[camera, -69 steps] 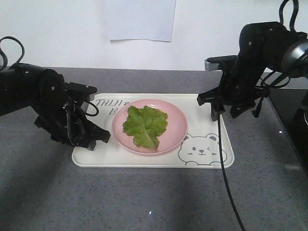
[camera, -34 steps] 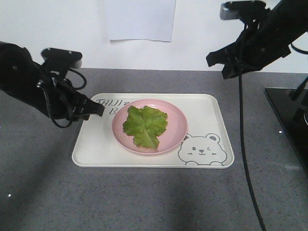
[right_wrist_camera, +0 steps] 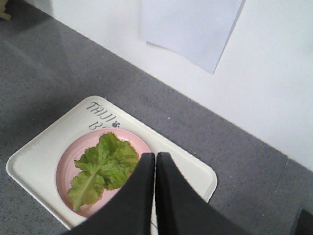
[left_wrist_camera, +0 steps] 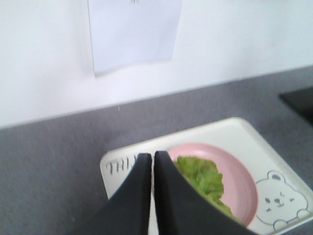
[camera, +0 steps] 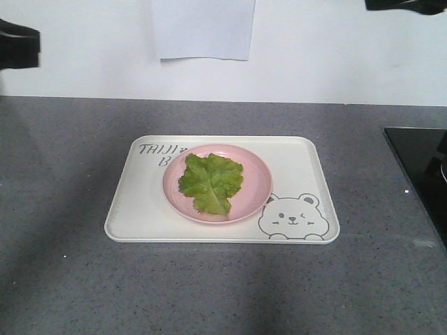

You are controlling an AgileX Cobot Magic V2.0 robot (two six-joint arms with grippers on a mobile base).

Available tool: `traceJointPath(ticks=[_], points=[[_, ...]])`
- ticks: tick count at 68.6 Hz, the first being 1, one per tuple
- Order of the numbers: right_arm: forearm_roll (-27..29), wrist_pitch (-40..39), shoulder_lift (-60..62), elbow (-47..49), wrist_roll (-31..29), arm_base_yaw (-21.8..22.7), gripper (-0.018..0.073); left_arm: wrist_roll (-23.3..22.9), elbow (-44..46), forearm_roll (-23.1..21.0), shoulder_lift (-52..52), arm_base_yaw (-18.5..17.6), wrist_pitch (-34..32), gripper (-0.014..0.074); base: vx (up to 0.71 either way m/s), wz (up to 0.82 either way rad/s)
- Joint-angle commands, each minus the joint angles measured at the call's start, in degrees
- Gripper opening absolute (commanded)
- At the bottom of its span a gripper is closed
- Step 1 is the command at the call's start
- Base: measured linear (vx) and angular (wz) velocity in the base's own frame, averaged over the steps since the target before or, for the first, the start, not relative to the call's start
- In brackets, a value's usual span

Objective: Transfer vegetables to tray and serve

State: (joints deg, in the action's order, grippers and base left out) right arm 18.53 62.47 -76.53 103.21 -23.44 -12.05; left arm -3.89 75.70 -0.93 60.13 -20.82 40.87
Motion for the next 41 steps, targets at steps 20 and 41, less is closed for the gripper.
traceJointPath(ticks=[20, 41], points=[[7.77, -16.32, 20.84, -21.35, -10.60, 0.04, -0.0006, 1.64, -19.24, -0.45, -20.19, -0.18, -10.60, -0.0007, 0.00, 0.00], [8.69, -32.85, 51.17, -68.62, -13.04, 0.20, -0.0004, 1.11, -45.56, -2.12, -33.82, -0.18, -19.54, -0.0007, 0.00, 0.00]])
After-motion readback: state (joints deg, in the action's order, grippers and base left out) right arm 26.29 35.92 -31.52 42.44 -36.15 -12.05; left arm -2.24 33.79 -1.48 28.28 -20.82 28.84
